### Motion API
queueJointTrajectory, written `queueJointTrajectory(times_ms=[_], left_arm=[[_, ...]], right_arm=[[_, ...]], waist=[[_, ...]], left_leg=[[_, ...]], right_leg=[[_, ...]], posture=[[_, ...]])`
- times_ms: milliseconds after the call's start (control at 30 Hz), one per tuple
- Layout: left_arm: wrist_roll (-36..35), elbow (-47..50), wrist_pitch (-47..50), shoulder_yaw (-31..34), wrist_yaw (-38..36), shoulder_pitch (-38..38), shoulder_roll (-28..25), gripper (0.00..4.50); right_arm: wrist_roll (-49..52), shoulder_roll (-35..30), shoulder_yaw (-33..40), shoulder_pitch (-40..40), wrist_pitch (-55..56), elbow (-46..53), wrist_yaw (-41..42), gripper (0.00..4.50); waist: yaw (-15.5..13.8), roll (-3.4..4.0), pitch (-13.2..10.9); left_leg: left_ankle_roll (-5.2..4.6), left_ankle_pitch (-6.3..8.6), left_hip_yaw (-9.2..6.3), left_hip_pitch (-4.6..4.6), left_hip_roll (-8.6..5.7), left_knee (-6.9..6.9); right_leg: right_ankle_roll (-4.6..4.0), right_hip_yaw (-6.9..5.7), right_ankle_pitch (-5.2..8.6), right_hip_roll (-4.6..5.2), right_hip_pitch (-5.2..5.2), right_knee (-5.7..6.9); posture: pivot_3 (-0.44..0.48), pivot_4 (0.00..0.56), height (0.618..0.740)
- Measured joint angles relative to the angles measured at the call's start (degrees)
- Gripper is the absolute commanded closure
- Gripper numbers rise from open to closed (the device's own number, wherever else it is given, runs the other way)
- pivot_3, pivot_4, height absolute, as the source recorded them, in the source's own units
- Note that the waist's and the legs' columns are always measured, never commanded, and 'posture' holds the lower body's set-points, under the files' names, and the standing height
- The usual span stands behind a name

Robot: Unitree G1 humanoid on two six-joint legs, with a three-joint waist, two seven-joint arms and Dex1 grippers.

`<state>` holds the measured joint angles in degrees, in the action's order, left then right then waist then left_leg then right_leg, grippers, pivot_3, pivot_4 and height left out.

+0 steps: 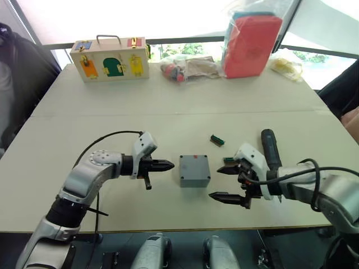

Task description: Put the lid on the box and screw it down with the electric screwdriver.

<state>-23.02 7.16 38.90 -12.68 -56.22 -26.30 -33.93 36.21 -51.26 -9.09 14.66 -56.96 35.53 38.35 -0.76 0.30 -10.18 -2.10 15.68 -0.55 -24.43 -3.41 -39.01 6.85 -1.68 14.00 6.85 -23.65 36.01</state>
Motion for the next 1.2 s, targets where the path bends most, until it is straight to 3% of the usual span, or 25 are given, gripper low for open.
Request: queueJointTrajectory(times_ms=[233, 500, 667, 833, 1033, 1200], left_arm=[[3.37, -2.66, -4.01, -2.40, -2.61, -1.92, 0.11, 4.50], [8.16, -13.33, -9.80, -4.03, -2.64, -8.40, 4.88, 4.50], [9.56, -15.40, -12.07, -3.98, -3.46, -8.61, 4.26, 4.50], [9.90, -13.26, -11.55, -1.67, -3.14, -4.56, 1.07, 4.50], [8.59, -5.90, -6.73, -0.91, -1.83, 1.14, 0.77, 4.50], [6.82, 0.33, -2.47, -0.71, -0.91, 4.43, 0.69, 4.50]], right_arm=[[-3.82, 5.65, -4.91, -0.01, 0.06, -0.93, -2.09, 0.02], [2.72, 12.11, -3.40, 0.13, -6.58, 2.20, -2.73, 0.02], [4.86, 7.74, -0.32, 0.36, -8.74, 5.32, -2.51, 0.02], [-2.99, 0.98, -1.43, 4.54, -1.91, -0.30, 0.06, 0.02], [-9.55, 2.69, -7.61, 8.57, 5.89, -9.00, 4.57, 0.02], [-11.29, 2.90, -9.34, 8.66, 7.89, -10.22, 8.46, 0.02]], waist=[[-0.12, 0.00, 0.00], [-0.01, -0.01, 0.01], [-0.02, -0.02, 0.00], [0.14, -0.01, 0.01], [0.03, -0.02, 0.00], [-0.03, -0.02, 0.00]], left_leg=[[0.03, -0.02, -0.03, 0.00, 0.00, 0.00], [0.03, -0.02, -0.04, 0.00, -0.01, 0.00], [0.02, -0.02, -0.04, 0.00, -0.03, -0.01], [0.02, -0.02, -0.03, 0.01, -0.02, 0.00], [0.02, -0.02, -0.02, 0.00, -0.03, -0.01], [0.02, -0.02, -0.04, 0.01, -0.02, -0.01]], right_leg=[[-0.01, -0.03, 0.00, -0.02, 0.02, 0.00], [0.00, -0.10, -0.01, -0.08, 0.01, 0.03], [0.00, -0.11, -0.01, -0.07, 0.02, 0.03], [0.01, -0.11, 0.00, -0.08, -0.01, 0.04], [0.01, -0.11, 0.00, -0.06, 0.03, 0.04], [0.01, -0.10, 0.00, -0.06, 0.03, 0.05]], posture=[[0.000, 0.150, 0.740], [0.000, 0.150, 0.740], [0.000, 0.150, 0.740], [0.000, 0.150, 0.740], [0.000, 0.150, 0.740], [0.000, 0.150, 0.740]])
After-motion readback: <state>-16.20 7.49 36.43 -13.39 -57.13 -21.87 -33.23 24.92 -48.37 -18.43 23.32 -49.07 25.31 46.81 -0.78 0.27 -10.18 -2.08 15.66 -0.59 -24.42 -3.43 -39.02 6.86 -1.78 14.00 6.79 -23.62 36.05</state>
